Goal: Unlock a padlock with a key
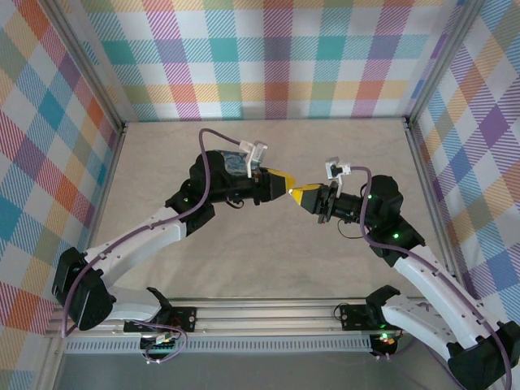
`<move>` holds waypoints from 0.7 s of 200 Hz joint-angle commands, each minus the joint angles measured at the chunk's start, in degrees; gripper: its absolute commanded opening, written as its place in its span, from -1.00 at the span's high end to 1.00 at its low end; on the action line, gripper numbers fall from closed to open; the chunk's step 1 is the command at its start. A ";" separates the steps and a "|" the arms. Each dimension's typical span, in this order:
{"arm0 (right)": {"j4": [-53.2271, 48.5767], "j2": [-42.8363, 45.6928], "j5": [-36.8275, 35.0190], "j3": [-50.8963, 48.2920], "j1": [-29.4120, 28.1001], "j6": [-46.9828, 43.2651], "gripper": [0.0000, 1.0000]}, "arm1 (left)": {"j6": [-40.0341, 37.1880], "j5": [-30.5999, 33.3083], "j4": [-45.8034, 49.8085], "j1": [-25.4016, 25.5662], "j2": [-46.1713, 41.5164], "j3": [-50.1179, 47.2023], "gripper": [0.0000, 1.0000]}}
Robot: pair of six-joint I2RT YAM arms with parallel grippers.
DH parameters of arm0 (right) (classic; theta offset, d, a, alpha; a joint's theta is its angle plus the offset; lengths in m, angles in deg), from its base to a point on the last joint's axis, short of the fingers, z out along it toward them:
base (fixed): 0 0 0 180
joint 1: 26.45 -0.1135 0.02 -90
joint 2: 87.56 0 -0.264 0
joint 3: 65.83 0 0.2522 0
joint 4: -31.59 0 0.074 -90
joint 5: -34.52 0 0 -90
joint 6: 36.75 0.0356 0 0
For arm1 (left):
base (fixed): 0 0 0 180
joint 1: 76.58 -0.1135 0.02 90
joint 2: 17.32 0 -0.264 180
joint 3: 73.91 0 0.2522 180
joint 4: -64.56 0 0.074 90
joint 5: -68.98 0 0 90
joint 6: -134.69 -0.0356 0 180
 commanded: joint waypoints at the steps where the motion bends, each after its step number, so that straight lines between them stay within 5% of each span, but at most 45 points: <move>1: 1.03 0.02 0.03 1.52 -0.34 0.63 1.00 | -2.07 -0.73 1.01 0.74 -0.02 2.07 0.51; 61: 0.87 -0.37 -0.34 1.71 -0.32 1.21 1.00 | -2.21 -0.70 1.02 0.98 0.12 2.21 1.00; 140: 3.30 -1.18 3.05 1.46 -0.34 4.02 0.55 | -1.14 1.50 -0.30 1.02 -1.13 1.59 1.00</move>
